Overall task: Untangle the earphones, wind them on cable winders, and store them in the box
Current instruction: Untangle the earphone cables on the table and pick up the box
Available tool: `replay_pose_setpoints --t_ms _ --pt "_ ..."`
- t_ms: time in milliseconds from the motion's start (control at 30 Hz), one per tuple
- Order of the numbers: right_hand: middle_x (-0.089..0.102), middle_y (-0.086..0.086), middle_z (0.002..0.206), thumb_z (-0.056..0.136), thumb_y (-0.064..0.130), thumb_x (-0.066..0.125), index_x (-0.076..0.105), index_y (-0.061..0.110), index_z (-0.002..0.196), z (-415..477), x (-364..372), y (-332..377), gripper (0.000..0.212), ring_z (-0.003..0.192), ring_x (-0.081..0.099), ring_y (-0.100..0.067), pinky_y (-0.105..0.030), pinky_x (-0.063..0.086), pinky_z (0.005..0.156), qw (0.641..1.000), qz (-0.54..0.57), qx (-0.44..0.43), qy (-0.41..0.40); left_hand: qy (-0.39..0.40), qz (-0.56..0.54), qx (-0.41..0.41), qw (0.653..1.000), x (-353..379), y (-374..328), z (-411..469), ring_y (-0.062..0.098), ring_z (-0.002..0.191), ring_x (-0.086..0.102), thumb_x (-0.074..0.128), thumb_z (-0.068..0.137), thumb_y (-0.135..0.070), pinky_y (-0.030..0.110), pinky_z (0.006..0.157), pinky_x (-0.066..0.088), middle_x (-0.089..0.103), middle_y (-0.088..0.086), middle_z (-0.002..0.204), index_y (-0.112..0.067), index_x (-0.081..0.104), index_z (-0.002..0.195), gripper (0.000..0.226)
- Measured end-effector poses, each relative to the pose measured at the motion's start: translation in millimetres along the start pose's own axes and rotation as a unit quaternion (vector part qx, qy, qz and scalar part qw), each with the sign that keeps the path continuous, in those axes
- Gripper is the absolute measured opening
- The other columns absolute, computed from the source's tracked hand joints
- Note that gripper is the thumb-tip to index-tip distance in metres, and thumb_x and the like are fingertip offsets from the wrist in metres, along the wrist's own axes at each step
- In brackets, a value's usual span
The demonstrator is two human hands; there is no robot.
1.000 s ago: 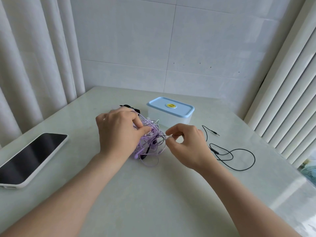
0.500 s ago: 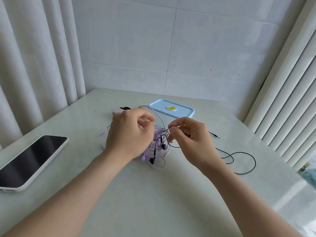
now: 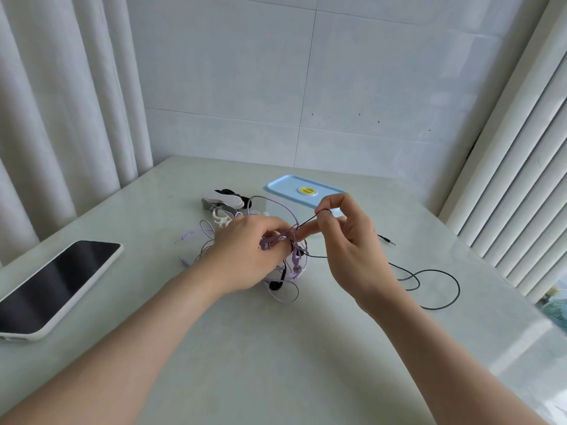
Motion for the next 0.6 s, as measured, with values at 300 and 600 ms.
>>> replay_pose_setpoints --t_ms 300,600 --pt "0.079 -0.004 0.087 0.105 0.015 0.039 0.048 0.019 0.097 1.0 -9.1 -11.6 0.013 0.076 0.042 -0.021 -0.035 0.038 0.073 0.989 0.103 0.042 -0.092 -0.033 -0.028 -0.077 0.996 -5.1 5.5 -3.5 0.001 0.067 0.049 0.068 0.084 -0.047 0.034 0.077 0.036 0.058 -0.024 0.06 -0.024 0.051 0.078 0.029" --pt "0.08 -0.004 0.083 0.099 0.007 0.029 0.038 0.012 0.091 -1.6 -5.5 -0.3 0.013 0.079 0.043 -0.021 -0.037 0.036 0.077 0.996 0.059 0.012 -0.061 0.004 -0.125 -0.064 0.99 2.5 7.1 1.6 0.02 0.081 0.057 0.042 0.086 -0.056 0.045 0.088 0.044 0.06 -0.009 0.072 -0.031 0.068 0.095 0.037"
Point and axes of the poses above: each hand's wrist, its own z-axis towards the middle knuckle, its own x-axis out of the palm, y = z × x, the point moved 9 cm from there along z, towards the middle knuckle
